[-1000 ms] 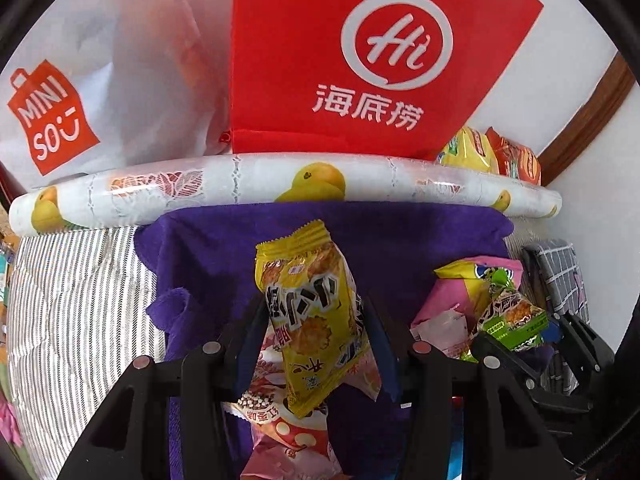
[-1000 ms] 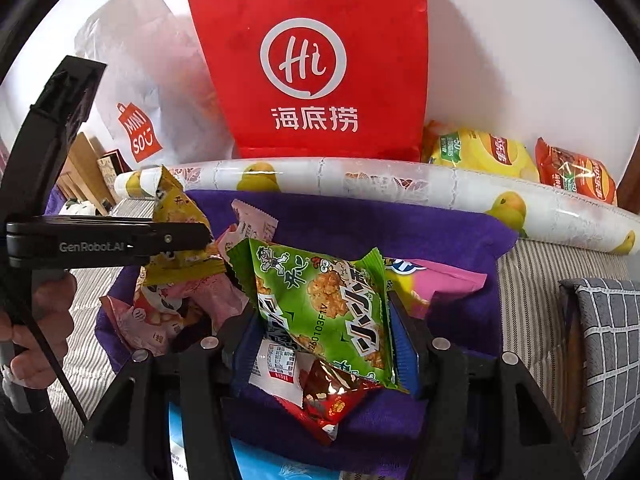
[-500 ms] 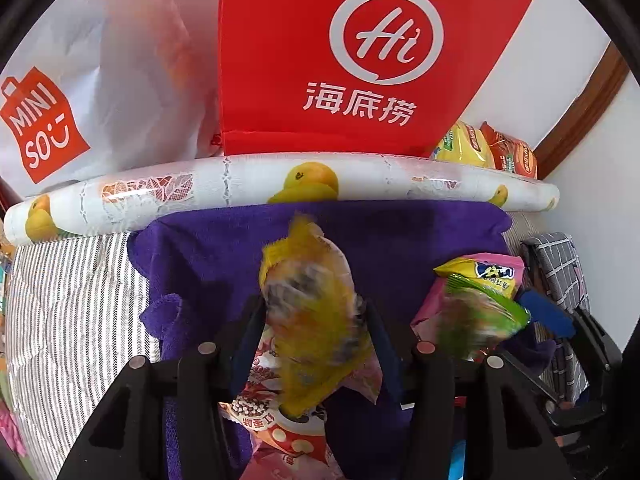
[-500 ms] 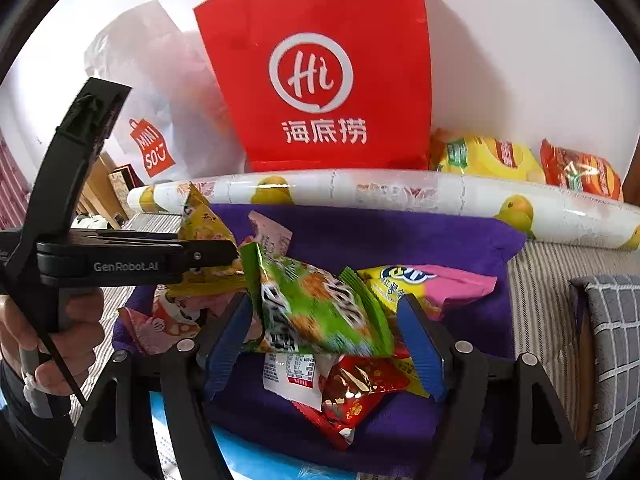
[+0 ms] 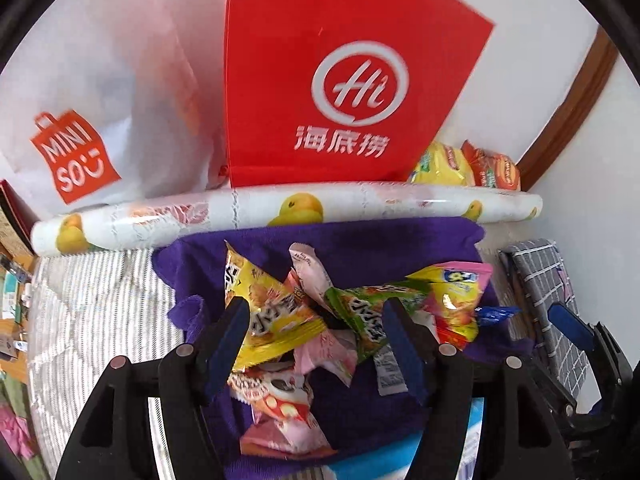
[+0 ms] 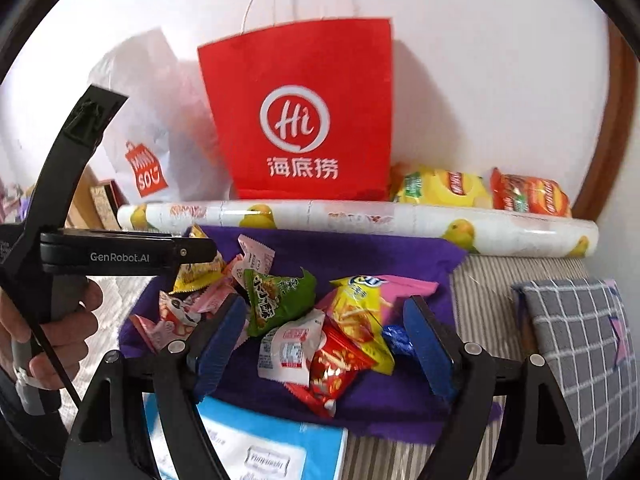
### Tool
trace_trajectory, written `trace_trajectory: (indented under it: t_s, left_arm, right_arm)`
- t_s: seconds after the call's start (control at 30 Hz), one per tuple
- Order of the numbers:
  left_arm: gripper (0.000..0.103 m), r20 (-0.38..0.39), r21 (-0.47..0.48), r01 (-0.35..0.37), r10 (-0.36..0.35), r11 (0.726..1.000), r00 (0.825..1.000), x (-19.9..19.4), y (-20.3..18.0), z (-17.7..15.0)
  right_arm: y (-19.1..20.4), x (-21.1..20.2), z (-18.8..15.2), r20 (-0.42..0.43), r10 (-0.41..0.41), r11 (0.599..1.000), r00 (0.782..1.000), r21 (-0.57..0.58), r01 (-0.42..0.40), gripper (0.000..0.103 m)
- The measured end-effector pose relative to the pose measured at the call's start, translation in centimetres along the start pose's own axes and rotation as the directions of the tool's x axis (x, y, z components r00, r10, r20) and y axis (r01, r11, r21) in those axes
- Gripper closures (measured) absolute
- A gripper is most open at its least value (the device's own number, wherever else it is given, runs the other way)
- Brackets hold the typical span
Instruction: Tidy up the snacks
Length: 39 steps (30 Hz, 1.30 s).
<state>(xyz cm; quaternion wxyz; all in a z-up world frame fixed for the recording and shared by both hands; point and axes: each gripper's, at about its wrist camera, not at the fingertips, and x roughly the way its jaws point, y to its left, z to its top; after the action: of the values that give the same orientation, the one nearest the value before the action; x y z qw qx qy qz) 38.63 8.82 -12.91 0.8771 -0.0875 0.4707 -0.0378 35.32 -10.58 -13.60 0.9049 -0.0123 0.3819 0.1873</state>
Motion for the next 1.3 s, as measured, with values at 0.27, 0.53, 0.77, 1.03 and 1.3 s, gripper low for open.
trace_trajectory:
  t_s: [0.27, 0.53, 0.77, 1.03, 1.3]
  left_arm:
    - [0.034, 0.066, 0.0, 0.005, -0.005, 1.0, 0.998, -6.9, -2.5, -4.3]
    - [0.023, 0.186, 0.01, -0.053, 0.05, 0.999, 0.981, -15.4, -5.1, -10.2]
    - [0.013, 0.258, 0.04, -0.076, 0.063, 0.996, 0.964, -20.9, -7.6, -16.0]
    - [0.013, 0.278, 0.046, -0.093, 0.076, 0.995, 0.958, -24.4, -9.4, -20.5]
    - [0.013, 0.302, 0.032, -0.092, 0.078, 0.995, 0.95, -26.5, -10.5, -23.4]
  right_arm:
    - [-0.6, -6.7, -1.0, -0.012, -0.07, 0.996, 0.997, 0.06, 0.071, 0.022]
    - [-0.3, -14.1, -4.3, 0.018, -0.093, 0.987, 0.996, 0.133, 0.09, 0.012]
    - [0.9, -20.2, -8.0, 0.049, -0.155, 0.983, 0.987, 0.107, 0.149, 0.001]
    - [1.8, -25.3, -11.3, 0.061, -0.209, 0.974, 0.976, 0.102, 0.203, 0.001]
    - [2.1, -29.4, -14.3, 0.086, -0.221, 0.97, 0.972, 0.125, 0.209, 0.001]
